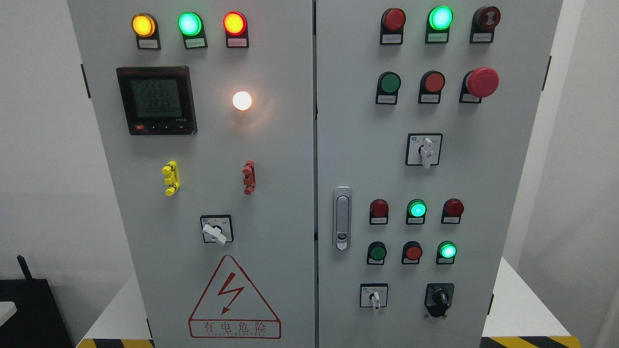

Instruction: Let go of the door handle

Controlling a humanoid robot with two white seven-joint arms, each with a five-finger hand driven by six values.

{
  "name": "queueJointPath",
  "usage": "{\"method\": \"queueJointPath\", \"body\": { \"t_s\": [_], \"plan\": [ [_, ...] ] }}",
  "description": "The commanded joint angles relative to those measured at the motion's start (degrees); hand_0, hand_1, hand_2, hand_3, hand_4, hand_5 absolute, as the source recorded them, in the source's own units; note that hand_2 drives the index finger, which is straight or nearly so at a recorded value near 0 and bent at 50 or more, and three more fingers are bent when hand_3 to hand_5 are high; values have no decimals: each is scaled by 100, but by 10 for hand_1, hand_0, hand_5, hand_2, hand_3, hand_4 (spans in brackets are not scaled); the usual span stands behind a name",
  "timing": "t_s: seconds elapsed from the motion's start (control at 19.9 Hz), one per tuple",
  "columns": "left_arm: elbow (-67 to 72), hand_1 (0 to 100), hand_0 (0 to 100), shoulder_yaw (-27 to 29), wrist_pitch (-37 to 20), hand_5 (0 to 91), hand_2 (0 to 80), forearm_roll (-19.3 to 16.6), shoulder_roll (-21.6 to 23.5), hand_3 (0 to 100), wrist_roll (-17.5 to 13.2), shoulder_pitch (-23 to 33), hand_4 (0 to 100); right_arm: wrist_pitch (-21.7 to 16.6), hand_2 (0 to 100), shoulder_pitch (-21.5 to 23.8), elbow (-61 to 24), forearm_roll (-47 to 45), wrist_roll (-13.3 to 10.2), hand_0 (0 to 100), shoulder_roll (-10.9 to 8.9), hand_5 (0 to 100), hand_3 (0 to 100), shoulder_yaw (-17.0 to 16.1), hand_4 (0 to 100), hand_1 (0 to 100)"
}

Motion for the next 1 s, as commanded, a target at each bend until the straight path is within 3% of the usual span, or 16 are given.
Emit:
{"method": "queueJointPath", "body": {
  "t_s": [0.0,0.45,0.55,0.6,0.65,0.8,0.95],
  "plan": [
    [0,389,120,97,3,0,0,0,-1,0,4,-149,0,-7,0,1,19,0,3,494,-22,0,12,27,0,6],
    [0,389,120,97,3,0,0,0,-1,0,4,-149,0,-59,0,-17,-7,44,-23,495,-22,0,19,36,0,16],
    [0,389,120,97,3,0,0,0,-1,0,4,-149,0,-392,0,-43,-25,323,-32,469,-22,0,61,27,85,45],
    [0,389,120,97,3,0,0,0,-1,0,4,-149,0,-516,0,-52,-16,682,-41,468,-22,14,103,-16,193,60],
    [0,389,120,97,3,0,0,0,-1,0,4,-149,0,-595,0,-52,-16,1147,-76,470,-14,131,204,-60,300,88],
    [0,389,120,97,3,0,0,0,-1,0,4,-149,0,-1016,0,-52,-94,2273,-85,485,13,320,499,-227,458,134],
    [0,389,120,97,3,0,0,0,-1,0,4,-141,0,-1141,0,-148,-218,3590,-120,467,56,516,586,-280,552,193]
  ]
}}
